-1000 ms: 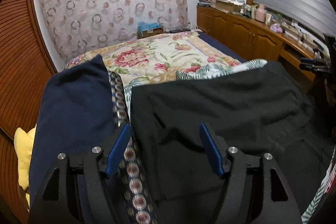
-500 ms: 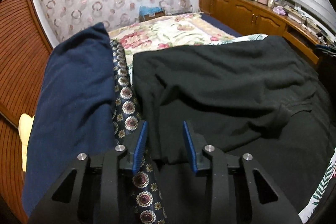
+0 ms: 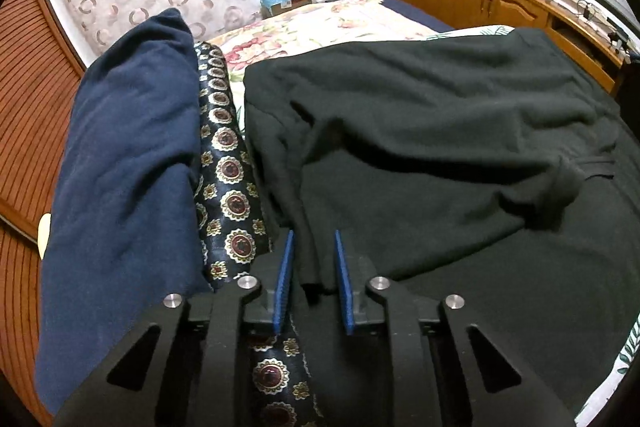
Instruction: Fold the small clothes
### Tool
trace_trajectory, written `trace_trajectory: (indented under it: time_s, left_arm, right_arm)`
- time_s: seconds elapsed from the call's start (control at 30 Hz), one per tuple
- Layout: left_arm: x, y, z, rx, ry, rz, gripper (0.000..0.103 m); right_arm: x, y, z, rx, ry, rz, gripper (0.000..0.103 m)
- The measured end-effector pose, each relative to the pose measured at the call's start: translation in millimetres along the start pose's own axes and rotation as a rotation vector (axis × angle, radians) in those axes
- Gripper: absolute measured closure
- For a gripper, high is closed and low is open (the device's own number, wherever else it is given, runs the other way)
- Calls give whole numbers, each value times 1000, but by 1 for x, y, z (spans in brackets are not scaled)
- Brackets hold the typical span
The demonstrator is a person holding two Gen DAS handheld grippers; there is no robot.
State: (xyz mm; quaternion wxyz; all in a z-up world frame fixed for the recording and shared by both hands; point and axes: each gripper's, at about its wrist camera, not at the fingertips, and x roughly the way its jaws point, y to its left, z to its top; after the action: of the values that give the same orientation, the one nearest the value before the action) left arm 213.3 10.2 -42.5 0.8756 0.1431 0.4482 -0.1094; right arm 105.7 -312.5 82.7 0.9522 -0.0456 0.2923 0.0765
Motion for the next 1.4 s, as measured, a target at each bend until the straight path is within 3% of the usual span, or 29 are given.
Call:
trace_trajectory:
  time_s: [0.4,0.6,0.93,1.03,1.1,1.17,1.4]
  left_arm:
    - [-1,4,-6,-20,-6,-4,86]
    - [-1,7,-6,-21,-11,-6,86]
    - [-1,8,-8,-31,-16,2,89]
    - [-1,9,-7,-37,-23,-7,93]
    - [-4,11,-6,-53,-35,-21,99]
    - [-8,15,-5,-68,-54,-26,100]
    - [-39,25,-1,-116,-159,-45,101]
  right_arm:
    - [42,1,-27,67,134,56,42]
    - [65,-4,-33,77,185,35,49]
    - [77,-18,-32,142,180,-1,50]
    - [81,-15,-34,127,188,-10,59]
    - [78,-15,-32,115,169,-26,81]
    - [76,-15,-31,106,161,5,93]
    - [60,-20,-28,88,80,46,100]
